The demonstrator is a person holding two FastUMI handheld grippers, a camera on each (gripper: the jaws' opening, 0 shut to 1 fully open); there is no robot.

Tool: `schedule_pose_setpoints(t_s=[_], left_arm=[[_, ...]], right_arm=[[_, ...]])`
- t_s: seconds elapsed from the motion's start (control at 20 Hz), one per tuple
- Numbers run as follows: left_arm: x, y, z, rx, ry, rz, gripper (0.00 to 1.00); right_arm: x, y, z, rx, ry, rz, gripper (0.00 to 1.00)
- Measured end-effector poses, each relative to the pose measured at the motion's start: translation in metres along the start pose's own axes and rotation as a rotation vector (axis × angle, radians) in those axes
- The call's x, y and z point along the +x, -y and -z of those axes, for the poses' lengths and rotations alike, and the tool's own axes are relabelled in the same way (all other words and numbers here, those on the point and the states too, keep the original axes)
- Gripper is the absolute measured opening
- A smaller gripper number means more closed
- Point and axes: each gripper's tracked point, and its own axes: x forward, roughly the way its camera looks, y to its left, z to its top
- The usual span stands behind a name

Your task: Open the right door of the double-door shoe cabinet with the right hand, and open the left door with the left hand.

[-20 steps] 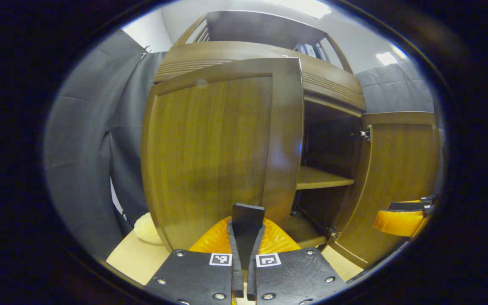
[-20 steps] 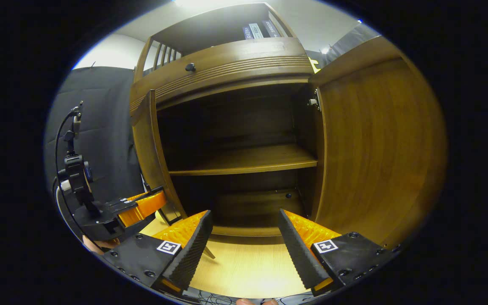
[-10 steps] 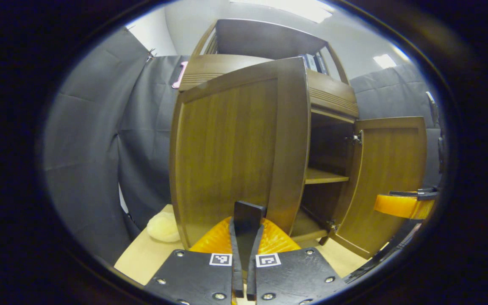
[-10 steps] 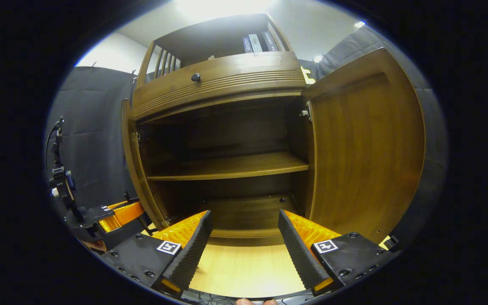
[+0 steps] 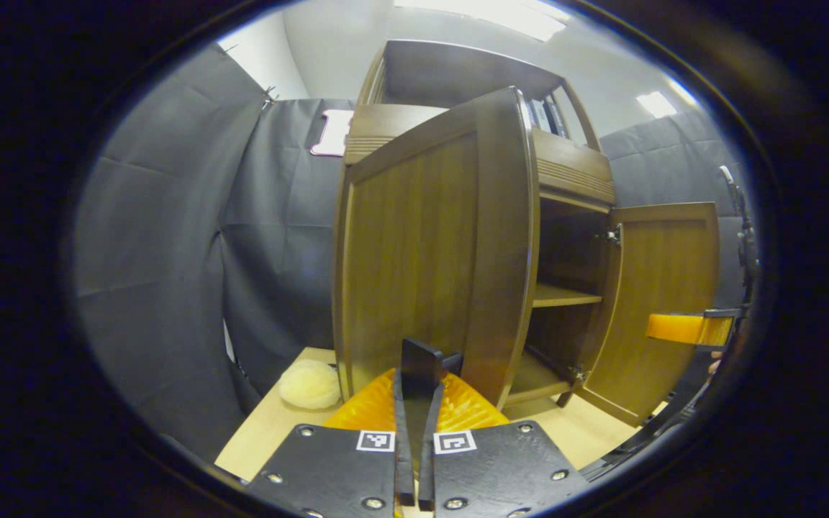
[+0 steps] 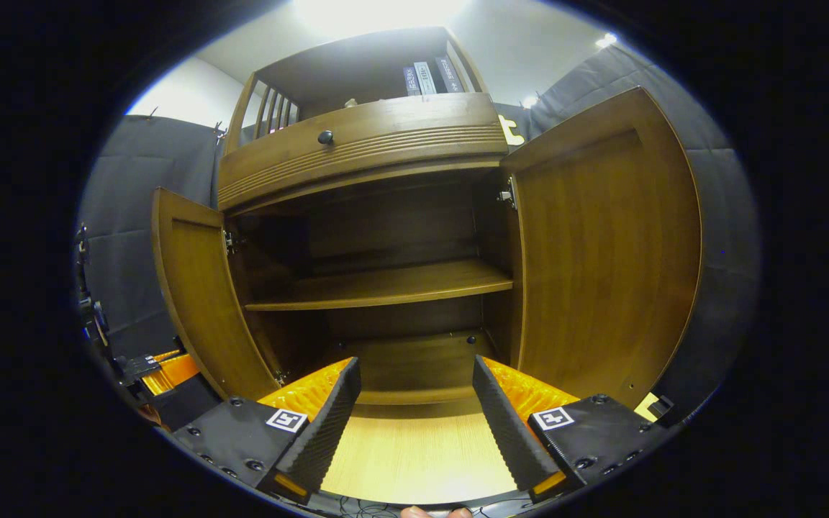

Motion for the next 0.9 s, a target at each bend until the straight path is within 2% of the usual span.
schedule_pose_setpoints(t_s=[0.45, 0.6, 0.7, 0.8, 0.9], left_arm=[[-0.031, -0.101, -0.009, -0.025, 0.027, -0.028, 0.03], [-0.039, -0.139, -0.01, 0.023, 0.018, -0.053, 0.02], [-0.043, -0.153, -0.012, 0.038, 0.017, -0.037, 0.03], [-0.046, -0.151, -0.013, 0.034, 0.023, 0.011, 0.02], [-0.048, -0.157, -0.011, 0.03, 0.013, 0.011, 0.02]], right_arm=[[-0.003, 0.001, -0.001, -0.017, 0.004, 0.005, 0.93], [-0.003, 0.007, -0.004, -0.023, 0.006, 0.025, 0.93], [-0.006, 0.011, -0.006, -0.027, 0.006, 0.048, 0.93], [-0.009, 0.016, -0.01, -0.029, 0.002, 0.071, 0.93], [-0.012, 0.023, -0.013, -0.036, 0.002, 0.097, 0.92]])
